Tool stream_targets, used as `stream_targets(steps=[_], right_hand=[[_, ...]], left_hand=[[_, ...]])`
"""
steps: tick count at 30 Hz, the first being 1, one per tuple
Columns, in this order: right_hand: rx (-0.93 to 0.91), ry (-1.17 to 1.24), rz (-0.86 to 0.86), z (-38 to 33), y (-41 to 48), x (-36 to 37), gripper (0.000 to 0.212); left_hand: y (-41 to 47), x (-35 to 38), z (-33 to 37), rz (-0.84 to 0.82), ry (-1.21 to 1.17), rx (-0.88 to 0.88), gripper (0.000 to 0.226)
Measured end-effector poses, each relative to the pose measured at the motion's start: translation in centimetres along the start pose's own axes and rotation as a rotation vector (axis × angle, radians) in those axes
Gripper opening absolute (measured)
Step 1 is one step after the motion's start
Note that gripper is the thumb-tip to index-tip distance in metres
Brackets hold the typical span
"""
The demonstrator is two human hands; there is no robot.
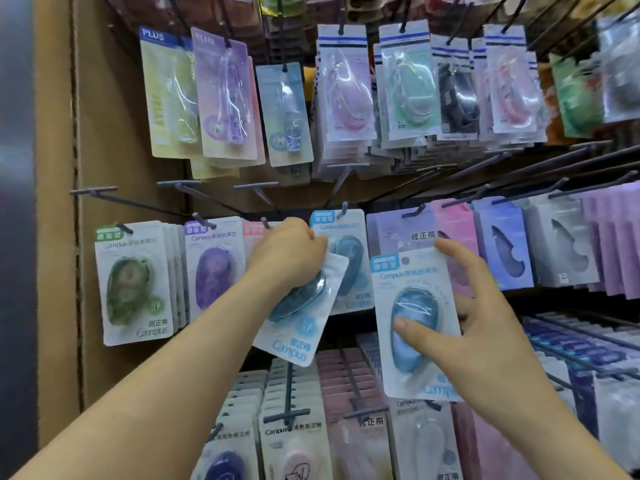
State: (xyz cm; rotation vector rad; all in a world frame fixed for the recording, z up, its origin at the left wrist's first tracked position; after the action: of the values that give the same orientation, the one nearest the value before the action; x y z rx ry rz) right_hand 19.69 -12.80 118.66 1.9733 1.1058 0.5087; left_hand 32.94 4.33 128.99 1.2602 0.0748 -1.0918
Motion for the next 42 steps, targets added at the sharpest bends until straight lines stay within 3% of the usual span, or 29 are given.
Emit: stream_targets(steps=[4, 9, 13, 15, 19, 21, 23, 25, 32, 42], right_hand=[[0.007, 0.110, -0.011, -0.1, 0.3, 0.1, 0.088], [0.006, 0.193, 0.010, 0.1, 0.8, 0.0, 0.074], [0.003, 0.292, 0.002, 0.0, 0.9, 0.4, 0.067], [0.009, 0.354, 0.016, 0.0, 1.1, 0.3, 0.073], [0.009, 0.405, 0.030, -0.1, 1.4, 1.0, 0.071], [0.000, 0.409, 0.059, -0.3, 1.6, 1.1, 0.065], [-0.005, 0.416, 0.101, -0.4, 1.8, 1.2, 0.063], [-0.023, 0.397, 0.143, -0.8, 2.2, 1.1, 0.061], [-0.050, 0.221, 0.112, -2.6, 3.7, 2.8, 0.041], [-0.061, 0.049, 0.083, -4.3, 5.3, 3.2, 0.042]], left_hand=[[-1.4, -0.8, 0.3, 0.030, 0.014, 0.008, 0.025], [-5.6, -3.1, 0.7, 0.226, 0.010, 0.121, 0.028], [-6.4, -3.4, -0.4, 0.215, -0.291, 0.184, 0.006], [-7.0, -3.7, -0.3, 0.177, -0.391, 0.241, 0.024], [-9.0, -6.2, 2.3, 0.268, -0.360, 0.441, 0.033], [-8.8, -5.3, 2.8, 0.128, -0.376, 0.393, 0.036], [-9.4, -2.4, 2.9, -0.149, -0.365, 0.306, 0.034], [-10.7, -0.2, 2.8, -0.323, -0.413, 0.273, 0.029], [-10.5, 0.6, 0.6, -0.283, -0.563, 0.169, 0.034], [-9.8, -0.3, 0.7, -0.264, -0.560, 0.128, 0.038]])
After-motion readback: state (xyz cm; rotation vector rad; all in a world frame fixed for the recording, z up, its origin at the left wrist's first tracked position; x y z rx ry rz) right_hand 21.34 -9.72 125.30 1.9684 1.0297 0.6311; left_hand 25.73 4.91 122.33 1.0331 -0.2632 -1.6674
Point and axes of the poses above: each hand's wrist, its own y-axis towards the middle knuckle, its own x-axis out of the palm, z = x × y, the point moved 10 cm from there along y, towards the middle knuckle, and after that the axes turned 3 degrees about z, right-handed, at the moved point
